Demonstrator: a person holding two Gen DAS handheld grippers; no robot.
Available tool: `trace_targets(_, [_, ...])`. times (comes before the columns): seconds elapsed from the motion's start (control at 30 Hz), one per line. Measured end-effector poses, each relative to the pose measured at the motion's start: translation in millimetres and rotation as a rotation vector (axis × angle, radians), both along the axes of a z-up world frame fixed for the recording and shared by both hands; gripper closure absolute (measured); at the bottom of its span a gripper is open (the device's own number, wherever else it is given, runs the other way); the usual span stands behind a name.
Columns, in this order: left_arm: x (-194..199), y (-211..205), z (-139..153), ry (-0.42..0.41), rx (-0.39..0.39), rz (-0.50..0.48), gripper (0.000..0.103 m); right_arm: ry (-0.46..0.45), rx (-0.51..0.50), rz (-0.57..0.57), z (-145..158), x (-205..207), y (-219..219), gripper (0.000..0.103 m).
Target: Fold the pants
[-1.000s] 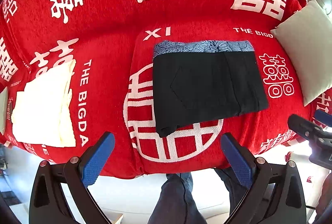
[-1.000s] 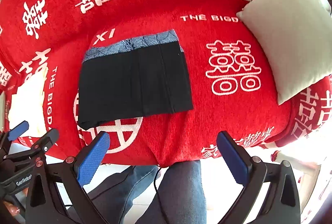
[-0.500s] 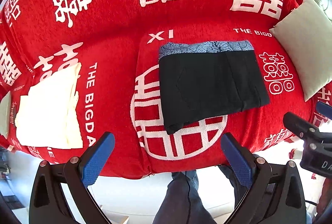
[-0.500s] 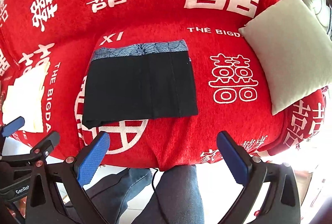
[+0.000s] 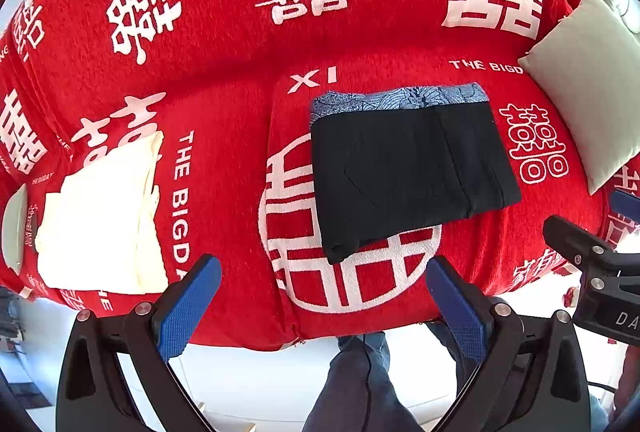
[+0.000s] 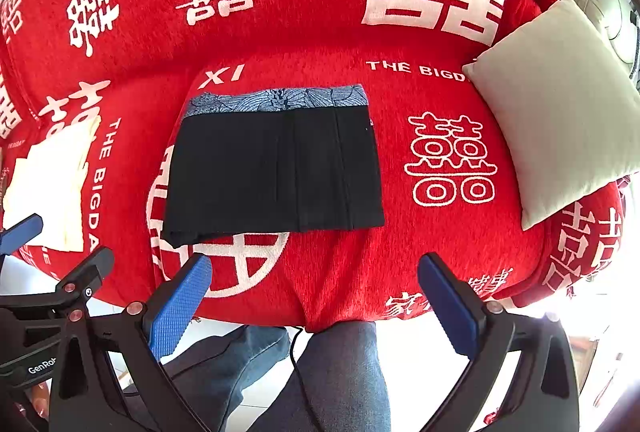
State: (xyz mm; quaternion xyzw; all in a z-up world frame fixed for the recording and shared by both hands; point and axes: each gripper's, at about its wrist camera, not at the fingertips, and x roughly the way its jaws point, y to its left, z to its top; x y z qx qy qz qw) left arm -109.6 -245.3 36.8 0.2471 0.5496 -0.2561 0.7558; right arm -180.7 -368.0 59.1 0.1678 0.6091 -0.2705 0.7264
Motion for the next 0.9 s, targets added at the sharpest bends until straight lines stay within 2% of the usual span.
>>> trace_targets(0.7, [-0.4,-0.7,4.8,-0.014,-0.014,0.01,0.0,0.0,-0.009,0.008,3.0,2.4,1.5,0.0])
trace_targets(0.9, [1.7,0.9,10.3,-0.023,-0.044,0.003,0.0,0.003,-0.01,0.012,2.0,3.0,0.2,0.0])
